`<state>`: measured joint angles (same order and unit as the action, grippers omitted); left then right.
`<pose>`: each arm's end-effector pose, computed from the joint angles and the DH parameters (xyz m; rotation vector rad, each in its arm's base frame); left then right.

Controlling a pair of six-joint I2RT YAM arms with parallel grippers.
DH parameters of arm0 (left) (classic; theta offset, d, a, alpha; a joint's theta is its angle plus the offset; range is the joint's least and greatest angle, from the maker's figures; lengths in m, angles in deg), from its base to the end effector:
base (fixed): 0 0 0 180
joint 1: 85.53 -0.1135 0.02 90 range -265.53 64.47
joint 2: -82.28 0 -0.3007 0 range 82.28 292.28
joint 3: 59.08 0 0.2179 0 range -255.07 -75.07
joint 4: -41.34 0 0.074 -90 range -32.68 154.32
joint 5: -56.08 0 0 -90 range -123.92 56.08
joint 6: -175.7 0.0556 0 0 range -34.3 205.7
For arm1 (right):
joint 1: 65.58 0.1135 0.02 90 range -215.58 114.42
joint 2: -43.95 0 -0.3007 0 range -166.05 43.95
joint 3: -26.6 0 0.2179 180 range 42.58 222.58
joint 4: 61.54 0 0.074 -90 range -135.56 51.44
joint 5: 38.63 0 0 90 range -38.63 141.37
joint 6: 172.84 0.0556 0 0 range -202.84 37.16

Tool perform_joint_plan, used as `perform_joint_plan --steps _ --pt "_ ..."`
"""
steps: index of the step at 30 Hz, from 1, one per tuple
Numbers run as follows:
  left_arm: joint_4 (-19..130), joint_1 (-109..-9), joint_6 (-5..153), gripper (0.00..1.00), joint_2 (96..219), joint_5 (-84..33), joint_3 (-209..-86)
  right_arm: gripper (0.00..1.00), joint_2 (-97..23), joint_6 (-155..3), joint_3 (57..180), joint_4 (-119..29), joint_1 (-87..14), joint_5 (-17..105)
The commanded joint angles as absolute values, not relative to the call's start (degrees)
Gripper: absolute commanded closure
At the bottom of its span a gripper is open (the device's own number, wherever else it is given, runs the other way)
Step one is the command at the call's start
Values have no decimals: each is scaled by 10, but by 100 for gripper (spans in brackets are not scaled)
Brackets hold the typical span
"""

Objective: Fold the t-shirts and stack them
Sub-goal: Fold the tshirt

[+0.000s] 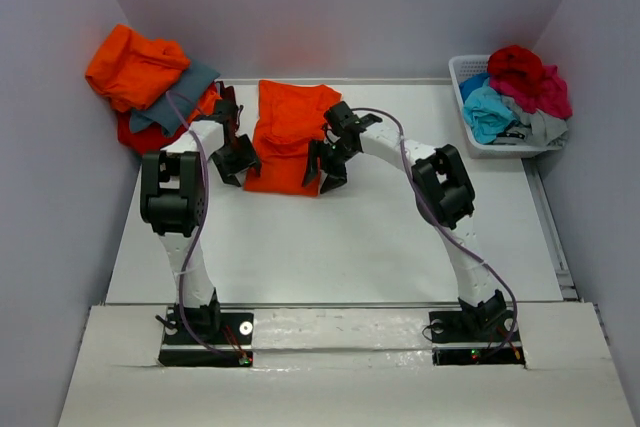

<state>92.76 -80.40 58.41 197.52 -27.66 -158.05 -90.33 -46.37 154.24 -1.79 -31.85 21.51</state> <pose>0.4043 -0.0424 0.2049 -0.5053 2.7365 -0.2993 0.3966 0.2981 0.1916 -0.0935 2.9432 0.9947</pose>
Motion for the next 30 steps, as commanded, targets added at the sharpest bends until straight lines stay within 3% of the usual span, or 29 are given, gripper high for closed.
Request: perform_joint_plan --steps 1,19,26,28,30 --pt "898 -807 599 29 2000 -226 -1577 34 -893 -446 1517 -55 -317 191" --pt "890 -807 588 31 1986 -192 -1507 34 -905 -411 1488 -104 -317 180" --pt "890 -807 579 35 1952 -161 -1453 43 -906 -396 1474 -121 -317 175" --pt "891 -807 579 39 1942 -148 -1440 48 -903 -395 1470 -122 -317 175" --pt "891 -807 577 54 1932 -130 -1428 53 -890 -393 1459 -122 -317 178"
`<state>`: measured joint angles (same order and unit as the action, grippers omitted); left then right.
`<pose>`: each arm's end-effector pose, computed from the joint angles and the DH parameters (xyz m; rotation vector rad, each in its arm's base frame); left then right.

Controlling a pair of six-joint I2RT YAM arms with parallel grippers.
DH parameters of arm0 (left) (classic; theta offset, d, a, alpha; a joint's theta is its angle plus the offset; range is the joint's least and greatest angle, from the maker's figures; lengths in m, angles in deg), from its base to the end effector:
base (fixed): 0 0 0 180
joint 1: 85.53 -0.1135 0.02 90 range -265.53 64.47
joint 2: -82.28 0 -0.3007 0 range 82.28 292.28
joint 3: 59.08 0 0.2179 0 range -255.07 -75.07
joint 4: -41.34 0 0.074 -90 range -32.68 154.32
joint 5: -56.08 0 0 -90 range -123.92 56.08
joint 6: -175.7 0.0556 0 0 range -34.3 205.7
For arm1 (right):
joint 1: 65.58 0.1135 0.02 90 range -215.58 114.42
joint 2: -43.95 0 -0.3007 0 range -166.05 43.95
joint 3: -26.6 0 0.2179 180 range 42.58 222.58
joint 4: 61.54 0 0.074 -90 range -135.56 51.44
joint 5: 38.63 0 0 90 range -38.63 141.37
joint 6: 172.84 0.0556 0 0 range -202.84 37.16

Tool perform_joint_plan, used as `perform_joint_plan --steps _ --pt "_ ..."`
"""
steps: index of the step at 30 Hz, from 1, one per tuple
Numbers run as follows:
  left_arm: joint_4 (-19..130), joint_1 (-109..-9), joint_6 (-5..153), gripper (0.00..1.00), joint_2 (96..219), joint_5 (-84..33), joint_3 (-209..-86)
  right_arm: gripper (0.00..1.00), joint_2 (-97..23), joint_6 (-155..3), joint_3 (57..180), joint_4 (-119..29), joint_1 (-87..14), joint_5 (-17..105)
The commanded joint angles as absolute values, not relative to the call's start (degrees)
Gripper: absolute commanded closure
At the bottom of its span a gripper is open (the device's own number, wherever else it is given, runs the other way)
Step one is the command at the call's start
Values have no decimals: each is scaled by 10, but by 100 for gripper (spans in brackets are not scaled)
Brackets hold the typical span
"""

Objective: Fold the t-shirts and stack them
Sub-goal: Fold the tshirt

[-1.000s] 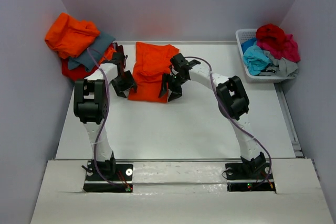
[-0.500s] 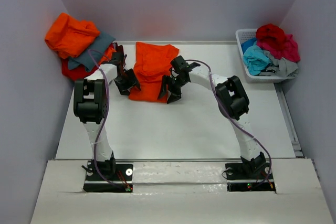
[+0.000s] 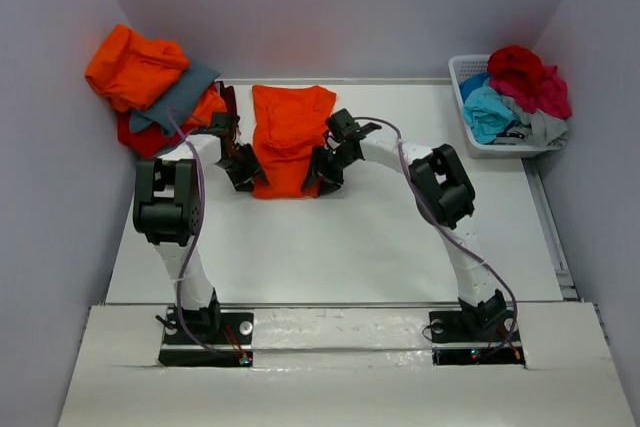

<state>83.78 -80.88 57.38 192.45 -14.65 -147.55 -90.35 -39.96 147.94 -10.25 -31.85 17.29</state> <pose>0.3786 -0.0492 0.2014 -0.4570 2.7010 -0.6239 0.3940 0.3005 0.1717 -0.0289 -2.9168 -1.1121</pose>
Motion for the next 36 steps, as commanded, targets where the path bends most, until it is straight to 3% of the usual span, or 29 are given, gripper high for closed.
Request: perform_joint_plan --steps 1,4,5,10,34,35,36 --pt "892 -807 577 59 1928 -124 -1426 55 -884 -392 1453 -124 -317 181" --pt "898 -802 577 71 1913 -114 -1420 67 -858 -393 1436 -127 -317 192" --pt "902 -802 578 74 1905 -112 -1420 75 -851 -394 1423 -127 -317 195" --pt "911 -777 595 84 1880 -114 -1412 84 -793 -410 1380 -122 -317 216" --pt "971 -630 522 87 1526 -148 -1214 83 -528 -486 1186 7 -239 279" --pt "972 -630 520 87 1515 -149 -1209 82 -524 -486 1177 6 -239 276" --pt "971 -630 519 86 1512 -151 -1203 75 -524 -487 1163 6 -239 272"
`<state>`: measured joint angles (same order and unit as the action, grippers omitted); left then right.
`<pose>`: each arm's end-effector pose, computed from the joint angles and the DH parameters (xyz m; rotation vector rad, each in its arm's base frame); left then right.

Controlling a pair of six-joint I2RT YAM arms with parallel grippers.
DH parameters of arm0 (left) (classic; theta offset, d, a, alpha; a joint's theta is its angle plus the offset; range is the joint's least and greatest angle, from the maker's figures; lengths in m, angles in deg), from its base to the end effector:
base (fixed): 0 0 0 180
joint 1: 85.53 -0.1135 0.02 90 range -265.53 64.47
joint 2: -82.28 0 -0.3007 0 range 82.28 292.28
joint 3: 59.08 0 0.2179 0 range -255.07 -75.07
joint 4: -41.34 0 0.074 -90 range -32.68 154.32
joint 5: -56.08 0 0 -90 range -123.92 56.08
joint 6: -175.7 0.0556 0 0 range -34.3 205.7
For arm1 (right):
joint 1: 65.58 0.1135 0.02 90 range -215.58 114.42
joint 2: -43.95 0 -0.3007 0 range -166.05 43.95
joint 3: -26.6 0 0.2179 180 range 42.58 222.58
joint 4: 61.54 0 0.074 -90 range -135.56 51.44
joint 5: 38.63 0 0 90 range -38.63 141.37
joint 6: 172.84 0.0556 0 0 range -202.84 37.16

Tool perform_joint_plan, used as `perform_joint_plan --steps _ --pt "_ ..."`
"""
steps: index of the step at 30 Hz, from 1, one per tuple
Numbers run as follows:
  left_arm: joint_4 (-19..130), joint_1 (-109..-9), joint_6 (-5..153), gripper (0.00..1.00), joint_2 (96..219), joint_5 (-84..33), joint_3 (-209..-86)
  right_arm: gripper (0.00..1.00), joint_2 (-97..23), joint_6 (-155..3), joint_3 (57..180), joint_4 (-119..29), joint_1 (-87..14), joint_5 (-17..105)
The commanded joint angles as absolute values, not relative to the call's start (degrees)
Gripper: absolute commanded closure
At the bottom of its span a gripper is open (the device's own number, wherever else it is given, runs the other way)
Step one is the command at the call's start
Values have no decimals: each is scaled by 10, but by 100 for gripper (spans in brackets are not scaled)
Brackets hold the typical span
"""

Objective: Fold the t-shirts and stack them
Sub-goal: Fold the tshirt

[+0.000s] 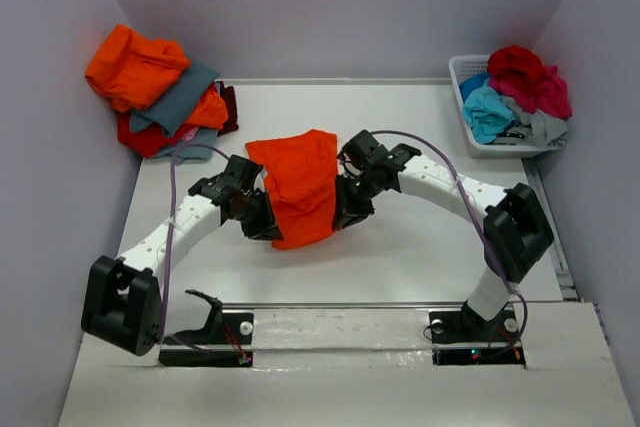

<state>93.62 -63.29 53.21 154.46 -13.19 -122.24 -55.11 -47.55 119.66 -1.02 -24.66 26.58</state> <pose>0.1811 -0.0953 0.2551 -0.1179 2.7594 -0.7726 0.2368 0.2362 0.2735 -0.2798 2.9440 0.8897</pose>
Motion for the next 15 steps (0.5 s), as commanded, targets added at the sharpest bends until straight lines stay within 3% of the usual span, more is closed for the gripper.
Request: perform_joint_plan --steps 1,4,5,6,7,9,15 --pt "970 -630 519 85 1511 -151 -1194 69 -524 -487 1157 5 -239 270" --pt "967 -630 519 73 1512 -148 -1192 43 -531 -491 1156 20 -234 278" --pt "967 -630 518 57 1513 -146 -1194 38 -533 -495 1161 23 -234 283" --pt "970 -630 520 51 1514 -148 -1206 33 -540 -498 1167 35 -234 284" --pt "973 -630 522 42 1515 -150 -1212 32 -542 -500 1180 40 -234 287" --pt "983 -630 526 38 1524 -154 -1232 30 -548 -505 1193 48 -234 290" --pt "994 -630 537 36 1555 -158 -1273 33 -583 -508 1241 50 -234 295"
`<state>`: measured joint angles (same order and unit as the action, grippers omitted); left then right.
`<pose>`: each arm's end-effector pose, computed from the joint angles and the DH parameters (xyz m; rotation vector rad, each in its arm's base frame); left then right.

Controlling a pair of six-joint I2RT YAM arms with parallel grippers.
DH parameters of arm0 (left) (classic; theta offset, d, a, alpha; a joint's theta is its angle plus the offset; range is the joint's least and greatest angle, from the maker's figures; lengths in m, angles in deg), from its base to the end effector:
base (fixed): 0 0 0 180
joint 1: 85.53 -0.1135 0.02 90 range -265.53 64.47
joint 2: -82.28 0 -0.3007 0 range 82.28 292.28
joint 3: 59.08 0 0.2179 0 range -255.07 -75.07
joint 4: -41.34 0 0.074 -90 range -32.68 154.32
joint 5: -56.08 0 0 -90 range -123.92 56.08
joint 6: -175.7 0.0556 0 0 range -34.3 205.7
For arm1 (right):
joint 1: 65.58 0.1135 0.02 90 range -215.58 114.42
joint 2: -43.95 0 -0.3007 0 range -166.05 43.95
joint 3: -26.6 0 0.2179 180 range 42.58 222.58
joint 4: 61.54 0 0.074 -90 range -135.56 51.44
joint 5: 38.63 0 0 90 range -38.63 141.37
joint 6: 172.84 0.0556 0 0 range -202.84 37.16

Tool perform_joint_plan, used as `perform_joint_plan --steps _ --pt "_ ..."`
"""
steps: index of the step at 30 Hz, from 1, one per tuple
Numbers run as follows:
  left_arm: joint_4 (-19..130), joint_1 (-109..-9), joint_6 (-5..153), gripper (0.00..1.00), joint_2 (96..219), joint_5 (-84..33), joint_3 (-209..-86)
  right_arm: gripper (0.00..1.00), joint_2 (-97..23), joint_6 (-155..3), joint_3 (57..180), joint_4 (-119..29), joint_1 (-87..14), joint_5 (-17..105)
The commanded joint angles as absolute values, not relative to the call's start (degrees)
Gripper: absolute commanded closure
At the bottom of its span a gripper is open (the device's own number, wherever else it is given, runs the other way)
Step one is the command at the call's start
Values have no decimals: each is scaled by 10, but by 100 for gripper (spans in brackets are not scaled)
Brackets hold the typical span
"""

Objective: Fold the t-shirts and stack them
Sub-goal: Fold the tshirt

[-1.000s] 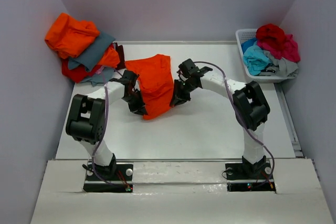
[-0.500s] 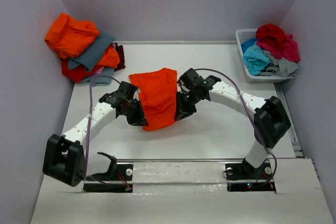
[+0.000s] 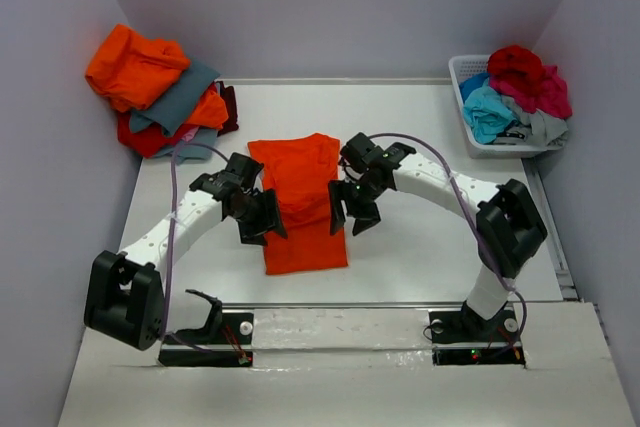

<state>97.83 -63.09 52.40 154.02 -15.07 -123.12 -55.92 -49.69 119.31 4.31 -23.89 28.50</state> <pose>0.1751 -0.0917 0.2559 -0.1595 2.8071 -0.7132 0.2278 0.2319 0.2628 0.3177 -3.0222 -0.7636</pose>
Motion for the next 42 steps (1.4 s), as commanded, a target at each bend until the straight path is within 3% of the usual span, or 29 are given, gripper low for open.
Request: perform_joint_plan --steps 1,5,7,8,12,26,42 --pt "991 -630 538 36 1561 -157 -1277 34 -593 -507 1249 49 -234 298" --pt "971 -630 551 36 1632 -161 -1307 43 -654 -494 1303 41 -234 301" --pt "968 -624 560 36 1656 -158 -1331 58 -670 -487 1334 30 -234 300" --pt "964 -624 561 36 1673 -161 -1339 70 -677 -481 1342 29 -234 303" --pt "955 -624 567 36 1712 -159 -1370 87 -714 -472 1395 29 -234 307" --pt "950 -624 592 37 1827 -174 -1457 90 -804 -478 1460 24 -234 288" --pt "963 -624 577 38 1917 -295 -1558 86 -817 -491 1455 12 -257 284"
